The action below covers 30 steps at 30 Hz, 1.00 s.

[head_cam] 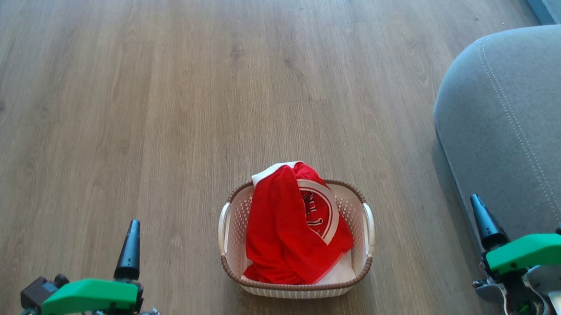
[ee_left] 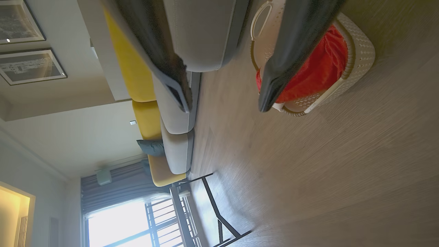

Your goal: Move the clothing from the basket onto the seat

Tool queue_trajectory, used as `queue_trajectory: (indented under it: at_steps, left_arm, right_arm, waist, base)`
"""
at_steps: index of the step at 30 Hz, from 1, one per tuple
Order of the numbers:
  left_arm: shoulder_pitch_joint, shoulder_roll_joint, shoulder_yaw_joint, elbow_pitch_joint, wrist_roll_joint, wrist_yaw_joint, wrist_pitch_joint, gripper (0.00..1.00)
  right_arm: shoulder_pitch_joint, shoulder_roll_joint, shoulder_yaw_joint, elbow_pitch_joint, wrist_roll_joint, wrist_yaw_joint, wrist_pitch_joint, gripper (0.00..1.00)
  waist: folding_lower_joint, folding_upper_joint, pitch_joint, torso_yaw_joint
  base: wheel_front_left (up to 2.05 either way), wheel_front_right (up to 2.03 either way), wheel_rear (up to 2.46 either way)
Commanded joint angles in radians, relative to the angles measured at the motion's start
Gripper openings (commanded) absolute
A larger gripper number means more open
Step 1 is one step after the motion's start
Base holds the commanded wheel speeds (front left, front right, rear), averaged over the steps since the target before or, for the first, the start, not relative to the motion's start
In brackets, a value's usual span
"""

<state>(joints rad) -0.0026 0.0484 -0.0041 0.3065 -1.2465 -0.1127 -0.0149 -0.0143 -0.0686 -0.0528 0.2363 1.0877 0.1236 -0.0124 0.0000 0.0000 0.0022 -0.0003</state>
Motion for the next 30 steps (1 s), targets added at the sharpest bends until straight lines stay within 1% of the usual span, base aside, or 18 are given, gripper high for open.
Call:
queue_trajectory:
  at_steps: [1, 9, 10, 14, 30]
  left_arm:
    - [-0.053, 0.013, 0.008, -0.037, 0.008, 0.003, -0.006, 1.00]
    - [-0.050, 0.009, 0.006, -0.040, 0.133, -0.003, -0.030, 1.00]
    - [-0.050, 0.008, 0.006, -0.041, 0.162, -0.004, -0.036, 1.00]
    - [-0.050, 0.006, 0.004, -0.042, 0.215, -0.007, -0.047, 1.00]
    - [-0.050, 0.002, -0.005, -0.041, 0.395, -0.013, -0.094, 1.00]
  right_arm:
    - [-0.023, -0.020, 0.009, -0.041, -0.015, 0.002, -0.009, 1.00]
    - [-0.021, -0.037, 0.031, -0.053, -0.124, 0.003, -0.032, 1.00]
    - [-0.023, -0.044, 0.039, -0.054, -0.150, 0.003, -0.038, 1.00]
    - [-0.029, -0.060, 0.055, -0.055, -0.199, 0.003, -0.050, 1.00]
    - [-0.044, -0.115, 0.131, -0.074, -0.374, 0.004, -0.097, 1.00]
  waist:
    - [0.0000, 0.0000, 0.000, 0.000]
    - [0.0000, 0.0000, 0.000, -0.003]
    - [0.0000, 0.0000, 0.000, -0.004]
    - [0.0000, 0.0000, 0.000, -0.005]
    - [0.0000, 0.0000, 0.001, 0.000]
  base:
    - [0.00, 0.00, 0.00]
    - [0.00, 0.00, 0.00]
    - [0.00, 0.00, 0.00]
    - [0.00, 0.00, 0.00]
    - [0.00, 0.00, 0.00]
